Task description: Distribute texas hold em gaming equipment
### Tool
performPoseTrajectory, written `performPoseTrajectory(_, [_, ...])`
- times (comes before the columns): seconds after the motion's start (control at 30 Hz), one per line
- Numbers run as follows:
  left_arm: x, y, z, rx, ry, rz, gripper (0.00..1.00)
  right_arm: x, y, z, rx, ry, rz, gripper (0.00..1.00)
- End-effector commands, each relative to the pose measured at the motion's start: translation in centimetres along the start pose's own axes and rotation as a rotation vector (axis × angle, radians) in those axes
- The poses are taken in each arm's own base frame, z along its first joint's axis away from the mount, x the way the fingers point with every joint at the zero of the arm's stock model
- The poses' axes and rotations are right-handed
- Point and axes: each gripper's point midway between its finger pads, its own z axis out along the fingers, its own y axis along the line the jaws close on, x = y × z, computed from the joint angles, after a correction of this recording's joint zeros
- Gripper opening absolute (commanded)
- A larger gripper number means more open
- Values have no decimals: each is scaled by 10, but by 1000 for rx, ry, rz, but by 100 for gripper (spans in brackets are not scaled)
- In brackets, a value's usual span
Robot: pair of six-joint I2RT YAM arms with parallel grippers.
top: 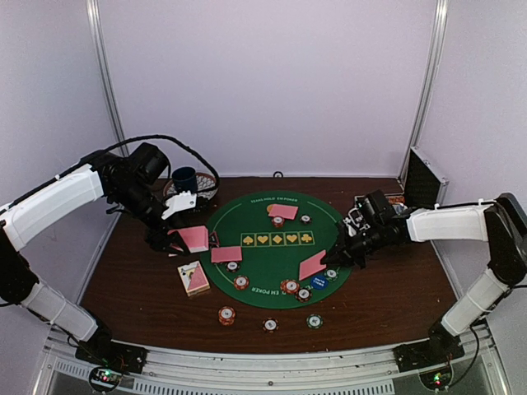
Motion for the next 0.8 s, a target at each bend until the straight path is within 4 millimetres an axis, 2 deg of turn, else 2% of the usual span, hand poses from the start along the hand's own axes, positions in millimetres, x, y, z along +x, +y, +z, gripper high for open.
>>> performPoseTrajectory(0.0, [-5, -3, -5, 5, -30, 6, 0, -21, 1, 8, 20, -43, -49, 0])
performPoseTrajectory(0.33, [-6, -4, -5, 11, -35, 6, 0, -32, -15, 23, 80, -44, -69, 0])
performPoseTrajectory(0.53, [-5, -4, -5, 13, -34, 5, 0, -38, -22, 5, 210, -85, -142, 34])
performPoseTrajectory(0.67, [-6, -4, -5, 12, -35, 5, 0, -46, -4, -15, 226, -149, -195, 55])
performPoseTrajectory(0.77, [-6, -4, -5, 15, -35, 4, 0, -50, 16, -22, 206, -183, -225, 63])
